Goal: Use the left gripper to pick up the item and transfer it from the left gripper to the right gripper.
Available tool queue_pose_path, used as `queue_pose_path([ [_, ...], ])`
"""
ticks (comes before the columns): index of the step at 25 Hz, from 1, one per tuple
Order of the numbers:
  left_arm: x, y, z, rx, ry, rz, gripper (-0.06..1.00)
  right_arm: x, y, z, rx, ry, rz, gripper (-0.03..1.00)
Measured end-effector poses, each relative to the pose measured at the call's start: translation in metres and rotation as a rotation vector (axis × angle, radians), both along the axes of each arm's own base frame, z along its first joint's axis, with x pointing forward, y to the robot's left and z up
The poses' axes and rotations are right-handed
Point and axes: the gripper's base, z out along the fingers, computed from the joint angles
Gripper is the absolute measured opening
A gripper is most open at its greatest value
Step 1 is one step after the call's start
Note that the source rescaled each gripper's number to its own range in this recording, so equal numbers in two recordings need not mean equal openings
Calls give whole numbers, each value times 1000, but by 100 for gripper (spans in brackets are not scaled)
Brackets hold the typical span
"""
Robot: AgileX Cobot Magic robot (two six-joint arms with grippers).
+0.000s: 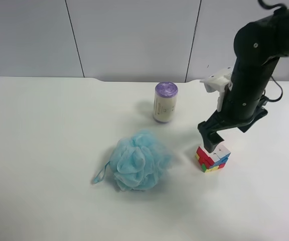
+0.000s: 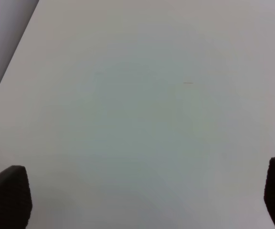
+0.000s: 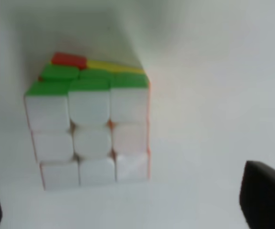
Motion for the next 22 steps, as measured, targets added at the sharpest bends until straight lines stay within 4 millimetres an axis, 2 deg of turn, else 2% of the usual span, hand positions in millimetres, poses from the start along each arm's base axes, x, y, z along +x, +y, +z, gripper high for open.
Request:
queue_pose_path([
  [4,0,0,0,0,0,0,99,-19,-8,38,26,-39,-15,100],
  [9,0,0,0,0,0,0,99,-53,-17,84,109,-90,-39,99],
  [11,0,0,0,0,0,0,99,-67,-22,96,135,-120,-40,99],
  [17,0,0,0,0,0,0,99,-125,-46,97,165,-180,-37,100],
  [22,0,0,0,0,0,0,99,-175,-68,100,237,-341,-30,100],
])
